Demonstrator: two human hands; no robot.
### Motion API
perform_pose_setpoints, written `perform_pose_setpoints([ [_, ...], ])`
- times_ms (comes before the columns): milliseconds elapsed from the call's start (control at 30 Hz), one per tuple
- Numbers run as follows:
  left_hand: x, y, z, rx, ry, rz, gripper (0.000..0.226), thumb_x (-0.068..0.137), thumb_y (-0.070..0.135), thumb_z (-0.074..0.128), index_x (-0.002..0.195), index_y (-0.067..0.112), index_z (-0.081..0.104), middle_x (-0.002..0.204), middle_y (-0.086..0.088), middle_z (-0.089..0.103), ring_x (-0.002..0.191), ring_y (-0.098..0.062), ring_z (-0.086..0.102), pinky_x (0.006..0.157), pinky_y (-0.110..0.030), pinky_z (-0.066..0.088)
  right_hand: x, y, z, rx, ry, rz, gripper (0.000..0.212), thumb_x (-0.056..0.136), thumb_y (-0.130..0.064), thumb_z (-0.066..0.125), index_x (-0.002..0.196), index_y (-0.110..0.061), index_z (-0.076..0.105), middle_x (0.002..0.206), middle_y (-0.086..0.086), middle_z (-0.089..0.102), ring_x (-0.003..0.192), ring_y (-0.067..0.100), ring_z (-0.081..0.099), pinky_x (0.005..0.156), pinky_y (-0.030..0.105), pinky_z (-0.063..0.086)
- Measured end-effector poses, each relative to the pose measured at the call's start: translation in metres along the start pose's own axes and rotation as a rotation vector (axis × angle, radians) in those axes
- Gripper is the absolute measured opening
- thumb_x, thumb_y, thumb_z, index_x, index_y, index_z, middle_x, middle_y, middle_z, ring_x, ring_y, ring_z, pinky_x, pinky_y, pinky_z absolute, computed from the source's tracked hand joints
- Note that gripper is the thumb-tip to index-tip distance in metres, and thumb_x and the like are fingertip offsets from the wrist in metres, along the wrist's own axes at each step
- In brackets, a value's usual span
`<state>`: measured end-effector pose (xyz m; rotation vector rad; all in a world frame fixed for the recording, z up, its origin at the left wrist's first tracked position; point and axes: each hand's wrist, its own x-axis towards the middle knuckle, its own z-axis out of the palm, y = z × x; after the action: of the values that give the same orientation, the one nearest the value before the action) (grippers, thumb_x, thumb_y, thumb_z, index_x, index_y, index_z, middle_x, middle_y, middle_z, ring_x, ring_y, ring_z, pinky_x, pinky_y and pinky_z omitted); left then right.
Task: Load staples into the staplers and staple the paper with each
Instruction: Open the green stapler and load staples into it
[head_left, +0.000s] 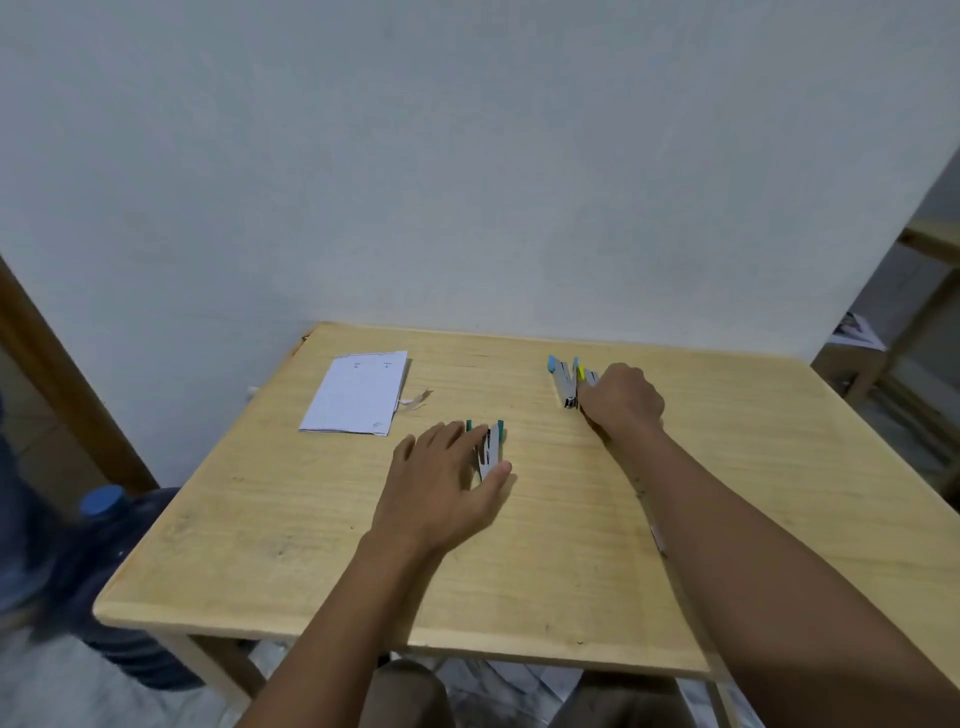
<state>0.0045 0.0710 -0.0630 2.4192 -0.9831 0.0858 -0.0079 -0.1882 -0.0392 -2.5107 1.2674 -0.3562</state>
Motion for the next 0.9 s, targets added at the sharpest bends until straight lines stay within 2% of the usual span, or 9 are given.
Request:
perform_pose_setpoints([
  [167,0.002,-0.001,0.0,-0.025,0.01,-0.004,0.073,0.079,0.071,0.025,0.14,0.036,0.046,0.138,0.017,0.049,0.133,-0.006,0.037,0.115,-0.035,0.017,0.008,-0.01,0.003,-0.006,-0.003,-0.001,0.043,0.094,-0.047,0.05,0.106,-0.008,0.061,0.114,0.013,0.062,0.099,0.034,0.063,0.072,0.033,0.042],
  [433,0.004,-0.002,0.001,-0.027,0.016,-0.013,0.063,0.086,0.065,0.038,0.14,0.035,0.048,0.14,0.017,0.048,0.134,-0.005,0.037,0.115,-0.034,0.016,-0.001,-0.02,0.014,0.039,-0.012,-0.037,0.046,0.092,-0.048,0.053,0.112,-0.007,0.059,0.117,0.013,0.059,0.1,0.034,0.062,0.072,0.034,0.042],
  [567,0.004,-0.004,0.002,-0.043,0.005,-0.036,0.06,0.088,0.064,0.041,0.14,0.034,0.047,0.145,0.016,0.047,0.136,-0.006,0.037,0.118,-0.038,0.018,-0.005,-0.017,0.01,0.107,-0.007,-0.023,0.051,0.094,-0.043,0.056,0.128,-0.005,0.049,0.128,0.015,0.053,0.111,0.035,0.059,0.077,0.036,0.043],
  [667,0.004,-0.003,0.0,-0.102,0.001,-0.049,0.057,0.09,0.058,0.037,0.139,0.032,0.048,0.141,0.015,0.052,0.134,-0.006,0.041,0.117,-0.039,0.023,-0.012,-0.019,-0.001,0.163,0.001,-0.012,0.063,0.091,-0.051,0.059,0.132,-0.006,0.043,0.132,0.014,0.045,0.112,0.036,0.058,0.081,0.039,0.047],
  [700,0.004,-0.002,0.0,-0.138,0.004,-0.057,0.056,0.091,0.055,0.036,0.14,0.03,0.047,0.14,0.014,0.053,0.134,-0.006,0.041,0.116,-0.038,0.023,-0.017,-0.021,-0.005,0.175,0.036,-0.031,0.063,0.09,-0.053,0.058,0.131,-0.007,0.044,0.13,0.013,0.043,0.11,0.035,0.059,0.081,0.039,0.047],
  [767,0.003,0.001,-0.004,-0.194,0.015,-0.084,0.051,0.094,0.047,0.039,0.14,0.026,0.047,0.134,0.013,0.055,0.131,-0.008,0.043,0.115,-0.035,0.025,-0.036,-0.027,-0.011,0.202,0.074,-0.115,0.047,0.092,-0.053,0.054,0.117,-0.014,0.053,0.118,0.005,0.05,0.094,0.027,0.062,0.075,0.034,0.046],
  [833,0.002,0.003,-0.007,-0.179,0.049,-0.101,0.035,0.094,0.041,0.045,0.121,0.021,0.054,0.112,0.014,0.056,0.116,-0.013,0.05,0.106,-0.032,0.033,-0.061,-0.035,-0.011,0.254,-0.056,-0.183,0.035,0.093,-0.054,0.052,0.085,-0.021,0.058,0.085,-0.003,0.06,0.067,0.018,0.059,0.064,0.029,0.044],
  [900,0.005,0.0,-0.004,-0.11,0.077,-0.121,0.026,0.093,0.043,0.046,0.091,0.017,0.05,0.092,0.012,0.049,0.1,-0.02,0.052,0.095,-0.036,0.041,-0.083,-0.045,-0.009,0.257,-0.272,-0.208,0.047,0.093,-0.056,0.052,0.063,-0.02,0.049,0.056,-0.004,0.05,0.052,0.018,0.049,0.058,0.028,0.042],
])
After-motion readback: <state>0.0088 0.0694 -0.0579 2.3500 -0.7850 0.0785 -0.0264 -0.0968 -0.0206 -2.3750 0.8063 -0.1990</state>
